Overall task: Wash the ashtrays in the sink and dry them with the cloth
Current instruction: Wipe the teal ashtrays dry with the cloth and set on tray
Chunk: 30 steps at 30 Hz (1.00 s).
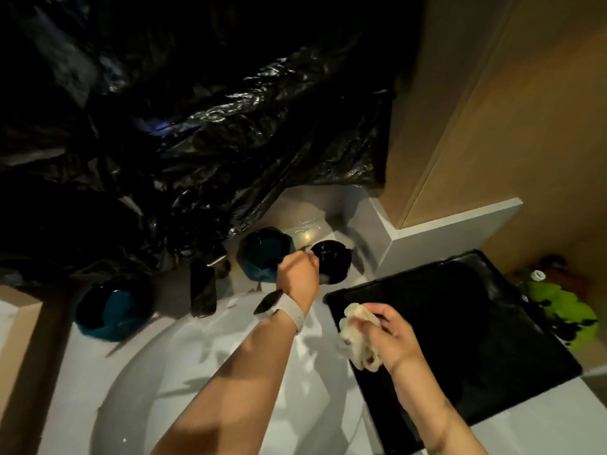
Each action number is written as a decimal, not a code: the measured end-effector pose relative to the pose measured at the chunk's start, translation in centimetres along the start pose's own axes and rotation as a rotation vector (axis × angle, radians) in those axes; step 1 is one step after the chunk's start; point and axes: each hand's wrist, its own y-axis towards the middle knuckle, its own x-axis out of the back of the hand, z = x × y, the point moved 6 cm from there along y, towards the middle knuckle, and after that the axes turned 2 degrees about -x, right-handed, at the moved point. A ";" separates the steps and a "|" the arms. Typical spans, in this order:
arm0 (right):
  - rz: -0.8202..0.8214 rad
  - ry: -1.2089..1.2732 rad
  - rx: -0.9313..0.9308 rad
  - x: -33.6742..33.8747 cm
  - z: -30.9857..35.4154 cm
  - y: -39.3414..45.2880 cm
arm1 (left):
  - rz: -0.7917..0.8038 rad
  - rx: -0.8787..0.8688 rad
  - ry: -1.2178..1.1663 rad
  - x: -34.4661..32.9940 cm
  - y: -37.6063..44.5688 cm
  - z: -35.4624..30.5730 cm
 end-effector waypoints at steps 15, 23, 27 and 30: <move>0.165 0.149 0.002 -1.6 -0.3 -0.8 | -0.109 -0.022 -0.333 0.1 1.5 -0.1; 0.083 0.195 0.090 -4.8 0.9 -3.2 | 0.169 -0.040 -0.961 -0.1 -10.9 8.2; 0.222 0.123 0.148 -8.6 1.4 -5.2 | 0.373 -0.104 -0.990 0.6 -14.6 10.8; 0.363 0.150 0.190 -11.3 2.0 -7.0 | 0.266 -0.089 -0.956 2.5 -15.2 12.5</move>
